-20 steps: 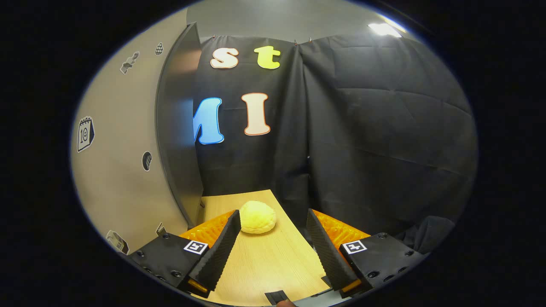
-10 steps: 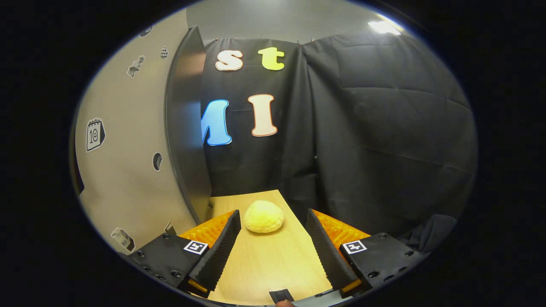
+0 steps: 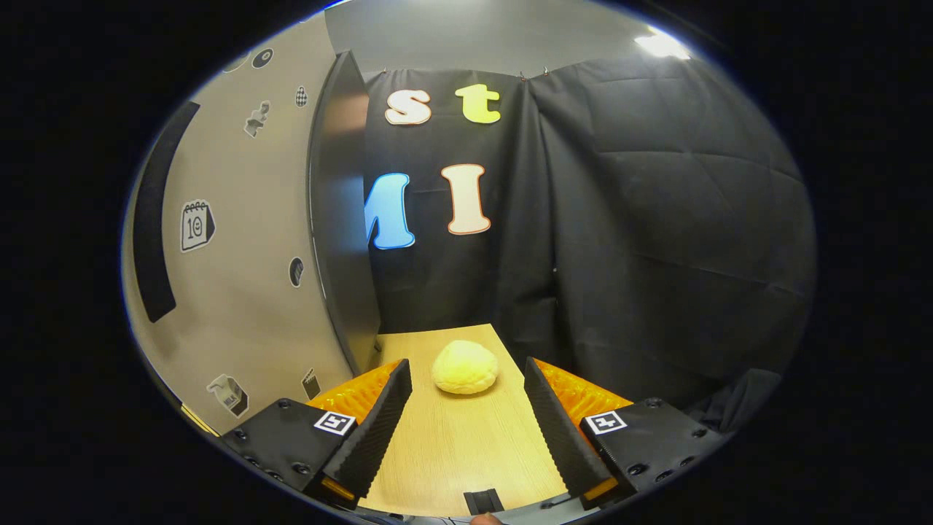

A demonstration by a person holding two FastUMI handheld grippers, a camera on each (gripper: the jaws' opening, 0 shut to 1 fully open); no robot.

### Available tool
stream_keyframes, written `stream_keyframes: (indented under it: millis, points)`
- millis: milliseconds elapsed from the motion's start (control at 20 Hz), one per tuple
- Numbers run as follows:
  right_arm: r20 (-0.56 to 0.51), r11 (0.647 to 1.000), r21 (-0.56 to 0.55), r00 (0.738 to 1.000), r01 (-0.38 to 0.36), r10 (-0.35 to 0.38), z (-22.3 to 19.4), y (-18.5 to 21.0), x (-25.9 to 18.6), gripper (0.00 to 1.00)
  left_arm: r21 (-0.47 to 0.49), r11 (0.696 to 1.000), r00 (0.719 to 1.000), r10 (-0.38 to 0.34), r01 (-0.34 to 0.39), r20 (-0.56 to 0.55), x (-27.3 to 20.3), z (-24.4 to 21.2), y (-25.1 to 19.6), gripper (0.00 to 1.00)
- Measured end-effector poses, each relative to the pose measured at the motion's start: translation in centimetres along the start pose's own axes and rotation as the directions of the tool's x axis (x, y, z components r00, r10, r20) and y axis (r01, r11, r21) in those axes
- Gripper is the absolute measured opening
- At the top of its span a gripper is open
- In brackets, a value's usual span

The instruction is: Open the cabinet door with the right hand, grasp the bottle in the cabinet with the left hand and place it on the coaster, then close the cabinet door with the right hand.

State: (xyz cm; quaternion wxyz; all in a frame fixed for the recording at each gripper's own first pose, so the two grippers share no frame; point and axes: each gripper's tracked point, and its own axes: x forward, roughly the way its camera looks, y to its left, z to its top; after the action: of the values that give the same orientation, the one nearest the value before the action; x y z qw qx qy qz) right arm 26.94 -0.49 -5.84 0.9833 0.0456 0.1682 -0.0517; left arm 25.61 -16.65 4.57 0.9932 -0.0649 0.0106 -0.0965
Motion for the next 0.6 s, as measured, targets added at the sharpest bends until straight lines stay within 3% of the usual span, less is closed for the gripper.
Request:
stream_keyframes:
  millis: [600]
  points:
    - [0.044, 0.998, 0.008, 0.998, -0.055, 0.054, 1.1, 0.6, -2.0, 0.99, -0.035, 0.994, 0.994, 0.109, -0.108, 0.014, -10.7, -3.3, 4.9, 0.72]
